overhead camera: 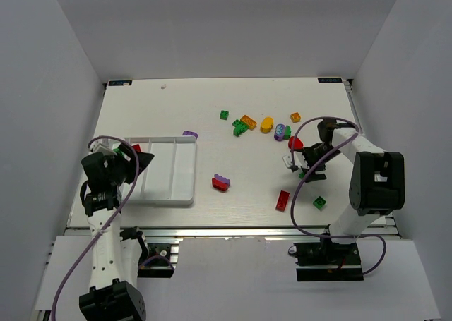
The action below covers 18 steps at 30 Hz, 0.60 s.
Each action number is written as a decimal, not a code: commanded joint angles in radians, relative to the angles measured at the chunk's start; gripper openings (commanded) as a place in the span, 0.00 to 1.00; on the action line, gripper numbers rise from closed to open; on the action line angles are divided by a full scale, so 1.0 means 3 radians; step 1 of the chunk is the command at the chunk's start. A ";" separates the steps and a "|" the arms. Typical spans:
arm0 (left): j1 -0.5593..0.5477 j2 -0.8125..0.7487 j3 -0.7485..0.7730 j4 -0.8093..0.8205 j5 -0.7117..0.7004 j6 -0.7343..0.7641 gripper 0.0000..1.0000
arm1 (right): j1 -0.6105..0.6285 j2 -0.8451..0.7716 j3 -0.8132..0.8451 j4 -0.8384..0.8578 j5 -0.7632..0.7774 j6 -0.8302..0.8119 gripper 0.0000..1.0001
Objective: Sort the legos into containers by color
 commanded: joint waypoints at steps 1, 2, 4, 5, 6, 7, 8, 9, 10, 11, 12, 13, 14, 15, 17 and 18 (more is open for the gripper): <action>-0.0017 -0.0056 0.0101 -0.0013 0.0091 -0.0063 0.76 | 0.0010 0.0072 0.0009 0.0028 0.0030 -0.0671 0.80; -0.0012 -0.0056 0.0106 -0.0003 0.0096 -0.0083 0.76 | 0.0010 0.0102 -0.0011 0.0074 0.0050 -0.0666 0.80; -0.0017 -0.0056 0.0121 0.0018 0.0137 -0.0109 0.76 | 0.0010 0.0138 -0.0042 0.0151 0.0112 -0.0660 0.79; -0.0017 -0.0061 0.0132 0.0028 0.0152 -0.0134 0.76 | 0.0010 0.0179 -0.0047 0.0192 0.0127 -0.0650 0.78; -0.0012 -0.0061 0.0137 0.0053 0.0183 -0.0155 0.76 | 0.0010 0.0200 -0.0047 0.0207 0.0153 -0.0645 0.78; -0.0012 -0.0076 0.0142 0.0069 0.0208 -0.0170 0.76 | 0.0010 0.0215 -0.0047 0.0228 0.0173 -0.0635 0.77; -0.0012 -0.0092 0.0142 0.0089 0.0229 -0.0221 0.76 | 0.0010 0.0251 -0.0052 0.0263 0.0194 -0.0625 0.75; -0.0012 -0.0107 0.0127 0.0135 0.0275 -0.0282 0.76 | 0.0010 0.0271 -0.0052 0.0284 0.0234 -0.0625 0.74; -0.0012 -0.0107 0.0116 0.0166 0.0311 -0.0283 0.76 | 0.0010 0.0272 -0.0052 0.0289 0.0250 -0.0620 0.73; -0.0017 -0.0123 0.0101 0.0202 0.0336 -0.0369 0.76 | 0.0010 0.0292 -0.0052 0.0300 0.0265 -0.0625 0.70; -0.0012 -0.0128 0.0081 0.0293 0.0372 -0.0421 0.77 | 0.0010 0.0302 -0.0047 0.0305 0.0281 -0.0620 0.69; -0.0012 -0.0138 0.0060 0.0365 0.0468 -0.0477 0.77 | 0.0010 0.0302 -0.0042 0.0300 0.0286 -0.0614 0.67; -0.0017 -0.0148 -0.0016 0.0431 0.0510 -0.0614 0.77 | 0.0010 0.0307 -0.0037 0.0295 0.0291 -0.0604 0.64; -0.0012 -0.0168 -0.0057 0.0574 0.0556 -0.0681 0.77 | 0.0010 0.0307 -0.0027 0.0284 0.0291 -0.0589 0.61; -0.0022 -0.0189 -0.0190 0.0718 0.0663 -0.0880 0.77 | 0.0010 0.0302 -0.0016 0.0264 0.0286 -0.0569 0.52; -0.0032 -0.0209 -0.0236 0.0880 0.0699 -0.0957 0.77 | 0.0010 0.0292 -0.0011 0.0254 0.0276 -0.0553 0.49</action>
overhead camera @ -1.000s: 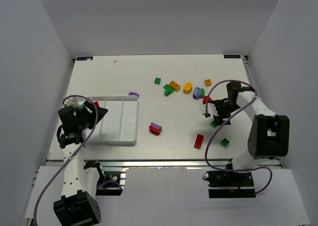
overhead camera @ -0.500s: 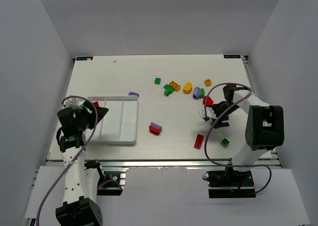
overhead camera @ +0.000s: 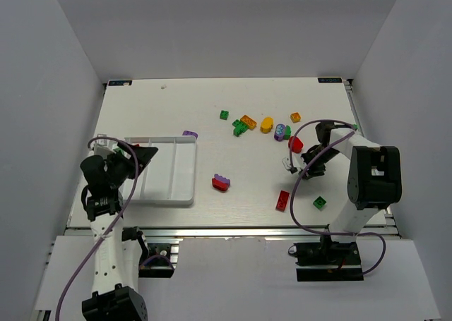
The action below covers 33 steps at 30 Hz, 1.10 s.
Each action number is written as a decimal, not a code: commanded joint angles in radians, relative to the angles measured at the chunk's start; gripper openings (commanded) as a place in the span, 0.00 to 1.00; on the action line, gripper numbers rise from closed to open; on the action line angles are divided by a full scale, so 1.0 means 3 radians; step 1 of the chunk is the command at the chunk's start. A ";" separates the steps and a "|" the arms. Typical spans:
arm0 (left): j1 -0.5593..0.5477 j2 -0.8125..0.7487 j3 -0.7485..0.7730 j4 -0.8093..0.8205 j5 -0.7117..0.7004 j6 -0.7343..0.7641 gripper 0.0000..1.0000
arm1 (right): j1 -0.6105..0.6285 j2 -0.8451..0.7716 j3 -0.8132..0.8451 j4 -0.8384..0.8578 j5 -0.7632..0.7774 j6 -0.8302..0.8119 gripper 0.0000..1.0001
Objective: Sort the legos into containers by color
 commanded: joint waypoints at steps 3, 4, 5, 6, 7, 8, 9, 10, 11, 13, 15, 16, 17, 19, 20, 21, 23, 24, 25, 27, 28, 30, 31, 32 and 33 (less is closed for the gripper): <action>-0.0151 -0.0107 -0.0315 0.0703 0.0297 -0.0590 0.77 | 0.0009 -0.0001 0.0003 0.0004 0.0020 -0.0484 0.36; -0.0202 -0.0107 -0.0350 0.0760 0.0281 -0.0631 0.77 | 0.0009 -0.0016 -0.0008 -0.0016 0.0000 -0.0469 0.34; -0.0349 -0.0102 -0.0376 0.0811 0.0251 -0.0707 0.77 | 0.0009 -0.0067 -0.0013 -0.0026 -0.0026 -0.0449 0.31; -0.0442 -0.0097 -0.0417 0.0933 0.0149 -0.0738 0.77 | 0.0014 -0.0098 -0.0008 -0.0052 -0.0117 -0.0423 0.29; -0.0675 -0.0056 -0.0422 0.0980 0.0072 -0.0779 0.77 | 0.0024 -0.0149 0.0038 -0.0113 -0.0189 -0.0311 0.28; -0.0809 -0.0025 -0.0427 0.1031 -0.0014 -0.0800 0.78 | 0.0039 -0.0179 0.0074 -0.0154 -0.0261 -0.0219 0.24; -0.0952 0.0010 -0.0438 0.1153 -0.0197 -0.0820 0.78 | 0.0090 -0.0210 0.0120 -0.0185 -0.0428 -0.0102 0.22; -0.1268 0.0127 -0.0433 0.1235 -0.0280 -0.0841 0.78 | 0.0126 -0.0236 0.0166 -0.0221 -0.0526 0.0041 0.20; -0.1392 0.0199 -0.0428 0.1312 -0.0357 -0.0882 0.78 | 0.0167 -0.0287 0.0267 -0.0246 -0.0618 0.0397 0.16; -0.1749 0.0368 -0.0367 0.1537 -0.0556 -0.0892 0.78 | 0.0315 -0.0353 0.0370 -0.0252 -0.0940 0.0838 0.14; -0.1955 0.0659 -0.0300 0.1741 -0.0634 -0.0882 0.78 | 0.0483 -0.0379 0.0549 -0.0272 -0.1241 0.1485 0.11; -0.2138 0.0751 -0.0219 0.1788 -0.0705 -0.0867 0.78 | 0.0535 -0.0399 0.0610 -0.0282 -0.1354 0.1677 0.10; -0.2216 0.0934 -0.0172 0.1829 -0.0736 -0.0856 0.78 | 0.0652 -0.0415 0.0702 -0.0262 -0.1538 0.2058 0.09; -0.2445 0.1094 -0.0055 0.1911 -0.0843 -0.0836 0.78 | 0.0796 -0.0486 0.0744 -0.0140 -0.1641 0.2444 0.08; -0.2503 0.1226 -0.0024 0.1931 -0.0874 -0.0836 0.78 | 0.0943 -0.0527 0.0734 -0.0068 -0.1682 0.2598 0.07; -0.2620 0.1289 0.0002 0.1997 -0.0905 -0.0836 0.78 | 0.1026 -0.0568 0.0708 0.0100 -0.1688 0.2847 0.07; -0.2728 0.1442 0.0053 0.2110 -0.0986 -0.0872 0.78 | 0.1250 -0.0701 0.0627 0.0305 -0.1642 0.3104 0.08; -0.2784 0.1483 0.0084 0.2121 -0.1017 -0.0877 0.78 | 0.1322 -0.0732 0.0616 0.0468 -0.1622 0.3318 0.08; -0.2870 0.1529 0.0109 0.2121 -0.1048 -0.0872 0.78 | 0.1379 -0.0772 0.0611 0.0535 -0.1616 0.3411 0.08; -0.2943 0.1631 0.0186 0.2100 -0.1150 -0.0867 0.78 | 0.1527 -0.0793 0.0616 0.0668 -0.1565 0.3595 0.08; -0.2993 0.1662 0.0196 0.2121 -0.1171 -0.0877 0.78 | 0.1573 -0.0793 0.0621 0.0699 -0.1540 0.3713 0.08; -0.3040 0.1718 0.0237 0.2131 -0.1217 -0.0877 0.78 | 0.1676 -0.0798 0.0621 0.0791 -0.1433 0.3861 0.09; -0.3075 0.1769 0.0257 0.2116 -0.1232 -0.0882 0.78 | 0.1701 -0.0798 0.0626 0.0842 -0.1412 0.3948 0.09; -0.3091 0.1795 0.0268 0.2095 -0.1247 -0.0882 0.77 | 0.1742 -0.0793 0.0631 0.0853 -0.1392 0.3969 0.09; -0.3127 0.1816 0.0293 0.2095 -0.1253 -0.0882 0.76 | 0.1763 -0.0793 0.0631 0.0868 -0.1366 0.3990 0.09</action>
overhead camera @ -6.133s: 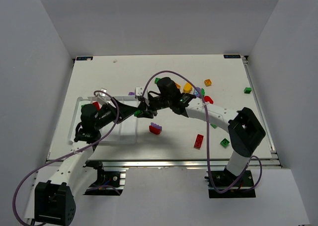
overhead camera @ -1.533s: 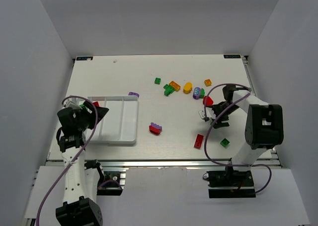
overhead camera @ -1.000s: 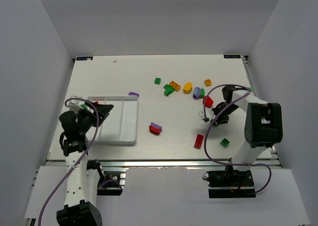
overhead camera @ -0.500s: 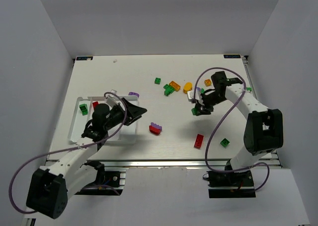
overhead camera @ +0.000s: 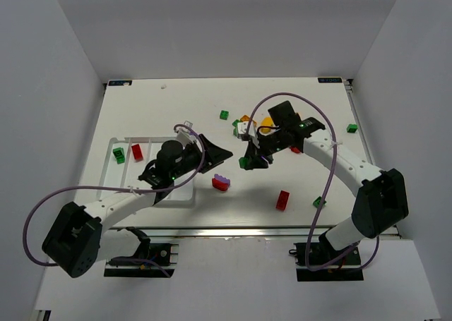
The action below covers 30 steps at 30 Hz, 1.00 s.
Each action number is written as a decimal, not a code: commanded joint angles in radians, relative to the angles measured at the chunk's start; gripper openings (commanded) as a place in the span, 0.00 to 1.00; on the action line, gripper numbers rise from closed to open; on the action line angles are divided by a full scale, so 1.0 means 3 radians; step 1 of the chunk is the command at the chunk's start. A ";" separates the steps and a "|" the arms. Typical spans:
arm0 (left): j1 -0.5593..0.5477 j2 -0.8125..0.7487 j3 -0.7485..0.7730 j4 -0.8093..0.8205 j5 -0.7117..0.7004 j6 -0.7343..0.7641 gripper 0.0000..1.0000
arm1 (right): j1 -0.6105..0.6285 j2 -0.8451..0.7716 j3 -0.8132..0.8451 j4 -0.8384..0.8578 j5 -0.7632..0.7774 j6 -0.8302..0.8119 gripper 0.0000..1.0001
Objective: Sort the legos into containers by color
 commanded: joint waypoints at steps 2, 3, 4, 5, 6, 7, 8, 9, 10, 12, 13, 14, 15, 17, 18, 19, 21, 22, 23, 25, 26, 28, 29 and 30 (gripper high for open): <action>-0.0096 0.0085 0.0160 0.0089 -0.0158 -0.0011 0.74 | 0.0125 -0.0060 -0.0018 0.0279 0.0122 0.0428 0.09; -0.0106 0.0101 0.0175 0.0099 -0.0158 -0.0016 0.73 | 0.0146 -0.0070 -0.0023 0.0295 0.0143 0.0444 0.10; -0.0131 0.0141 0.0186 0.0099 -0.0158 -0.0011 0.73 | 0.0161 -0.0070 -0.0039 0.0315 0.0158 0.0459 0.10; -0.0142 0.0162 0.0201 0.0099 -0.0158 -0.0011 0.72 | 0.0191 -0.0070 -0.0039 0.0356 0.0178 0.0500 0.10; -0.0152 0.0177 0.0216 0.0099 -0.0153 -0.0006 0.71 | 0.0202 -0.0075 -0.0044 0.0372 0.0184 0.0520 0.10; -0.0177 0.0228 0.0242 0.0099 -0.0148 -0.0001 0.71 | 0.0212 -0.0075 -0.0044 0.0392 0.0189 0.0546 0.10; -0.0193 0.0254 0.0252 0.0099 -0.0148 -0.0001 0.71 | 0.0227 -0.0070 -0.0044 0.0402 0.0189 0.0561 0.10; -0.0213 0.0280 0.0262 0.0114 -0.0148 -0.0001 0.71 | 0.0253 -0.0070 -0.0044 0.0428 0.0199 0.0572 0.10; -0.0228 0.0300 0.0267 0.0129 -0.0148 -0.0011 0.70 | 0.0263 -0.0080 -0.0044 0.0438 0.0209 0.0572 0.10; -0.0254 0.0356 0.0278 0.0165 -0.0143 -0.0011 0.70 | 0.0304 -0.0090 -0.0059 0.0479 0.0245 0.0587 0.10; -0.0264 0.0377 0.0288 0.0170 -0.0138 -0.0021 0.69 | 0.0314 -0.0090 -0.0064 0.0489 0.0250 0.0592 0.10; -0.0264 0.0392 0.0293 0.0171 -0.0127 -0.0021 0.68 | 0.0330 -0.0100 -0.0074 0.0505 0.0275 0.0602 0.10; -0.0269 0.0413 0.0298 0.0171 -0.0122 -0.0021 0.67 | 0.0335 -0.0096 -0.0085 0.0515 0.0286 0.0607 0.10; -0.0280 0.0428 0.0298 0.0165 -0.0112 -0.0011 0.64 | 0.0345 -0.0096 -0.0095 0.0546 0.0316 0.0628 0.11; -0.0285 0.0433 0.0293 0.0160 -0.0107 -0.0016 0.63 | 0.0345 -0.0095 -0.0095 0.0556 0.0327 0.0633 0.11; -0.0290 0.0443 0.0288 0.0160 -0.0102 -0.0016 0.62 | 0.0340 -0.0095 -0.0095 0.0576 0.0337 0.0643 0.11; -0.0295 0.0448 0.0278 0.0165 -0.0097 -0.0016 0.60 | 0.0340 -0.0090 -0.0090 0.0581 0.0347 0.0643 0.12; -0.0300 0.0459 0.0278 0.0170 -0.0086 -0.0021 0.60 | 0.0345 -0.0095 -0.0095 0.0587 0.0352 0.0643 0.12; -0.0305 0.0464 0.0273 0.0181 -0.0086 -0.0021 0.59 | 0.0345 -0.0090 -0.0100 0.0602 0.0363 0.0648 0.13; -0.0315 0.0469 0.0278 0.0181 -0.0071 -0.0016 0.58 | 0.0345 -0.0065 -0.0100 0.0612 0.0398 0.0643 0.14; -0.0321 0.0469 0.0283 0.0186 -0.0066 -0.0016 0.57 | 0.0340 -0.0055 -0.0095 0.0617 0.0429 0.0643 0.14; -0.0326 0.0474 0.0283 0.0191 -0.0046 -0.0016 0.57 | 0.0345 -0.0029 -0.0100 0.0627 0.0434 0.0643 0.15; -0.0326 0.0489 0.0283 0.0196 -0.0040 -0.0016 0.56 | 0.0345 -0.0029 -0.0095 0.0638 0.0434 0.0643 0.15; -0.0331 0.0494 0.0283 0.0206 -0.0025 -0.0016 0.56 | 0.0340 -0.0029 -0.0100 0.0638 0.0434 0.0648 0.15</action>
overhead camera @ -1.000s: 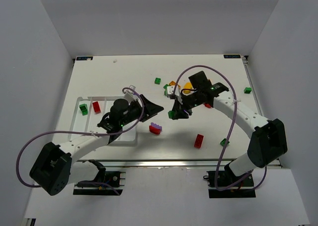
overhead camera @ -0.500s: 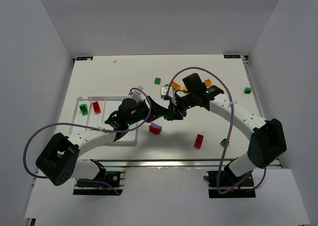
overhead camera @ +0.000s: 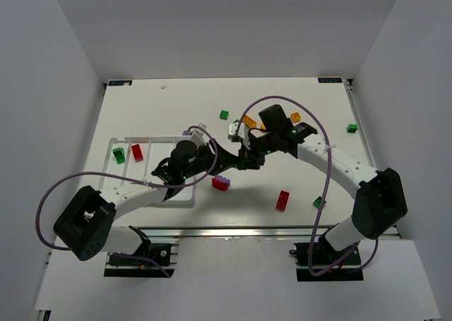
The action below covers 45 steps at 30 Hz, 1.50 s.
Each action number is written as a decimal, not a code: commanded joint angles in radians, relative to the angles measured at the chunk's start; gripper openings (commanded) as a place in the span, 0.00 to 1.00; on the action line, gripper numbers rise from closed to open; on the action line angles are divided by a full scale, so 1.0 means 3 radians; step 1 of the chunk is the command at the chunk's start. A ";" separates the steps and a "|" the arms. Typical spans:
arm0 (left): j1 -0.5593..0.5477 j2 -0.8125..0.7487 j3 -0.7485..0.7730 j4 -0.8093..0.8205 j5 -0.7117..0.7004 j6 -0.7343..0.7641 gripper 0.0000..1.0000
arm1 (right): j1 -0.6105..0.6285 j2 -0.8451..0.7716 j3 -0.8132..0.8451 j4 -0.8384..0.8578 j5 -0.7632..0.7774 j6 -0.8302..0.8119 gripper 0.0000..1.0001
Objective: Sort the legos into containers by color
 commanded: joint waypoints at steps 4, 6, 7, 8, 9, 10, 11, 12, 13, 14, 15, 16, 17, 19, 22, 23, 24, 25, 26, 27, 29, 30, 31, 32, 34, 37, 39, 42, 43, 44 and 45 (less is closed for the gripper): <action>-0.0037 0.0031 0.0069 0.0130 0.0118 -0.0002 0.39 | 0.0020 -0.0017 -0.0004 0.0165 0.0015 0.0056 0.21; -0.0037 0.0036 0.0054 0.0181 0.0133 -0.0017 0.34 | 0.0015 -0.0007 -0.0009 0.0170 0.0035 0.0056 0.31; -0.0037 0.0036 0.0054 0.0186 0.0133 -0.0018 0.31 | 0.0015 -0.0007 -0.0009 0.0170 0.0045 0.0056 0.36; -0.0037 0.0031 0.0059 0.0192 0.0138 -0.0012 0.26 | 0.0020 -0.0007 -0.0009 0.0170 0.0071 0.0056 0.44; -0.0037 0.0015 0.0059 0.0187 0.0128 -0.0007 0.23 | 0.0020 -0.0007 -0.0014 0.0175 0.0076 0.0056 0.48; -0.0037 0.0010 0.0064 0.0187 0.0128 -0.0002 0.21 | 0.0020 -0.0012 -0.0019 0.0190 0.0076 0.0051 0.55; -0.0037 0.0010 0.0054 0.0166 0.0118 0.0003 0.17 | 0.0020 -0.0012 -0.0024 0.0196 0.0096 0.0046 0.58; -0.0037 -0.0010 0.0049 0.0146 0.0108 0.0003 0.15 | 0.0020 -0.0017 -0.0034 0.0201 0.0102 0.0046 0.61; -0.0037 -0.0025 0.0049 0.0120 0.0087 0.0008 0.14 | 0.0020 -0.0023 -0.0029 0.0206 0.0112 0.0041 0.64; -0.0037 -0.0041 0.0018 0.0069 0.0036 0.0008 0.13 | 0.0015 -0.0023 -0.0034 0.0211 0.0127 0.0041 0.65; -0.0037 -0.0066 0.0003 0.0039 0.0006 0.0013 0.12 | 0.0020 -0.0018 -0.0034 0.0211 0.0137 0.0041 0.67; -0.0032 -0.0122 -0.0008 -0.0023 -0.0030 0.0033 0.11 | 0.0020 -0.0023 -0.0039 0.0221 0.0148 0.0041 0.76; -0.0027 -0.0158 -0.0003 -0.0205 -0.0127 0.0059 0.10 | 0.0020 -0.0023 -0.0044 0.0226 0.0178 0.0041 0.83; 0.0029 -0.0296 0.0008 -0.0563 -0.0219 0.0156 0.05 | 0.0004 -0.0043 -0.0075 0.0242 0.0214 0.0041 0.89; 0.0223 -0.0592 0.0003 -0.1094 -0.0383 0.0294 0.05 | -0.0047 -0.0089 -0.0146 0.0262 0.0255 0.0025 0.89; 0.0370 -0.0684 0.0008 -0.1259 -0.0490 0.0335 0.05 | -0.0062 -0.0124 -0.0167 0.0282 0.0260 0.0020 0.89; 0.0463 -0.0776 0.0028 -0.1463 -0.0541 0.0452 0.04 | -0.0072 -0.0140 -0.0187 0.0293 0.0275 0.0015 0.89; 0.0570 -0.0970 0.0048 -0.1845 -0.0598 0.0524 0.04 | -0.0093 -0.0171 -0.0238 0.0318 0.0306 0.0000 0.89; 0.0683 -0.1053 0.0084 -0.2071 -0.0669 0.0595 0.04 | -0.0098 -0.0232 -0.0264 0.0339 0.0347 -0.0021 0.89; 0.0912 -0.1129 0.0196 -0.2286 -0.0847 0.0768 0.02 | -0.0103 -0.0268 -0.0305 0.0435 0.0388 -0.0087 0.89; 0.1275 -0.1232 0.0354 -0.2925 -0.1113 0.0958 0.00 | -0.0134 -0.0380 -0.0442 0.0634 0.0510 -0.0143 0.89; 0.1515 -0.1222 0.0522 -0.3241 -0.1302 0.1151 0.00 | -0.0154 -0.0416 -0.0484 0.0661 0.0536 -0.0159 0.89; 0.1517 -0.1222 0.0595 -0.3346 -0.1375 0.1255 0.00 | -0.0159 -0.0416 -0.0484 0.0666 0.0541 -0.0164 0.89; 0.1735 -0.1161 0.0661 -0.3438 -0.1436 0.1347 0.00 | -0.0164 -0.0396 -0.0454 0.0656 0.0531 -0.0169 0.89; 0.1966 -0.1059 0.0799 -0.3556 -0.1493 0.1608 0.00 | -0.0220 -0.0304 -0.0367 0.0361 0.0308 -0.0307 0.83; 0.2441 -0.0778 0.0943 -0.3613 -0.1493 0.1869 0.00 | -0.0256 -0.0227 -0.0244 0.0165 0.0128 -0.0251 0.46; 0.2718 -0.0594 0.0984 -0.3577 -0.1498 0.2012 0.00 | -0.0282 -0.0232 -0.0244 0.0160 0.0092 -0.0190 0.15; 0.2943 -0.0359 0.1056 -0.3546 -0.1605 0.2191 0.00 | -0.0323 -0.0293 -0.0325 0.0221 0.0081 -0.0139 0.05; 0.3000 -0.0302 0.1081 -0.3546 -0.1707 0.2237 0.00 | -0.0333 -0.0329 -0.0346 0.0277 0.0096 -0.0113 0.05; 0.3020 -0.0246 0.1127 -0.3541 -0.1753 0.2318 0.00 | -0.0348 -0.0340 -0.0361 0.0298 0.0102 -0.0103 0.06; 0.3026 -0.0190 0.1153 -0.3521 -0.1804 0.2360 0.00 | -0.0379 -0.0355 -0.0392 0.0308 0.0102 -0.0098 0.06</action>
